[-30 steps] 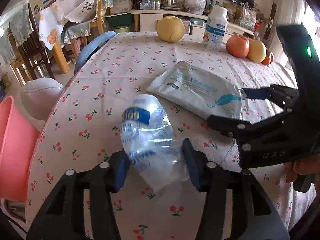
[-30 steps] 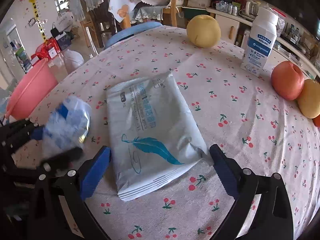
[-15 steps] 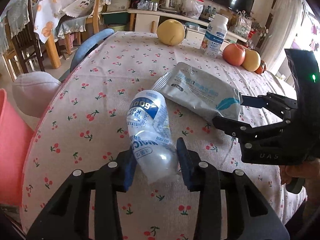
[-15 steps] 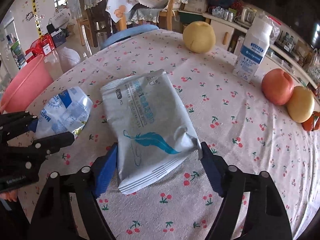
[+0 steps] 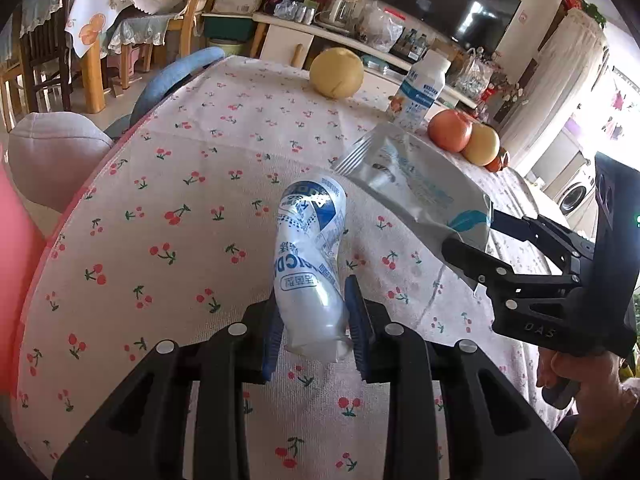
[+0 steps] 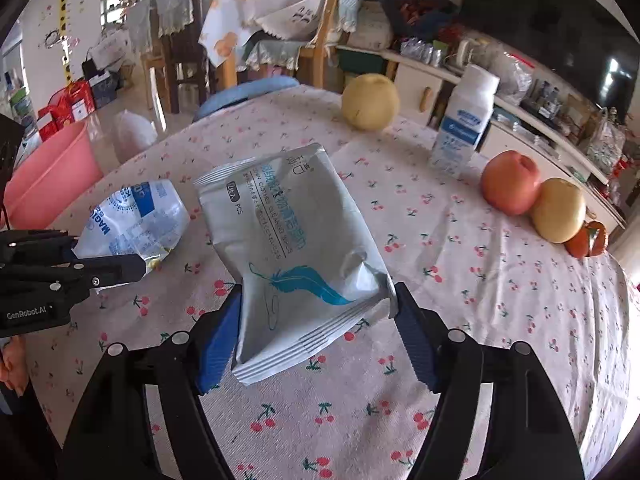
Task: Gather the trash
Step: 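Carry the bottle and wet-wipe packet over the pink bucket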
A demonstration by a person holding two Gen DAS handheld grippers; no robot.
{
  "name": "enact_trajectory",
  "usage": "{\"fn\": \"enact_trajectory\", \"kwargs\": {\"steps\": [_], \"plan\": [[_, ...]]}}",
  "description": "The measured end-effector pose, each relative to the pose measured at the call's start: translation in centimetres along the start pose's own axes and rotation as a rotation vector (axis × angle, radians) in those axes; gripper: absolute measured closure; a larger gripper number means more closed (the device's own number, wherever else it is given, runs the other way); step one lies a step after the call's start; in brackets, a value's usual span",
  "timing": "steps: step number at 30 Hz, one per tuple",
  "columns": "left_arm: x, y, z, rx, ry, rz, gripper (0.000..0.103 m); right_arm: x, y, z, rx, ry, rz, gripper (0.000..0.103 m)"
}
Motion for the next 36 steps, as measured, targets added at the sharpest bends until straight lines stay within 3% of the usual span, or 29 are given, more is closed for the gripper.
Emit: {"fn": "enact_trajectory", "kwargs": {"steps": [9,20,36], "plan": [[-1.4,0.8,-2.8,0.005,-0.089,-0.002,0.072,0.0,1.3,-1.7,-0.026,-0.030,0.071,0.030],[-3.7,4.4,-8.3,-0.116,-0.251,0.019,0.072,-0.9,5.2,-3.6,-0.043,-0.054,0.082,0.030],[-5.1,13.4,-15.1,-0.291,-0.410,-0.115,0.072,-6.7,16.0,-5.0,-0.094,-0.101,-0.039,0.030]]}}
Point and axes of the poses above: each gripper's, at about its wrist camera, not at the fingertips, and z roughly the way its jaws point, y to its left, x to its underside, the point moved 10 cm from there along z, roughly the way its jaws point, and after that the axes turned 6 degrees about -z, right-handed, at the moved point
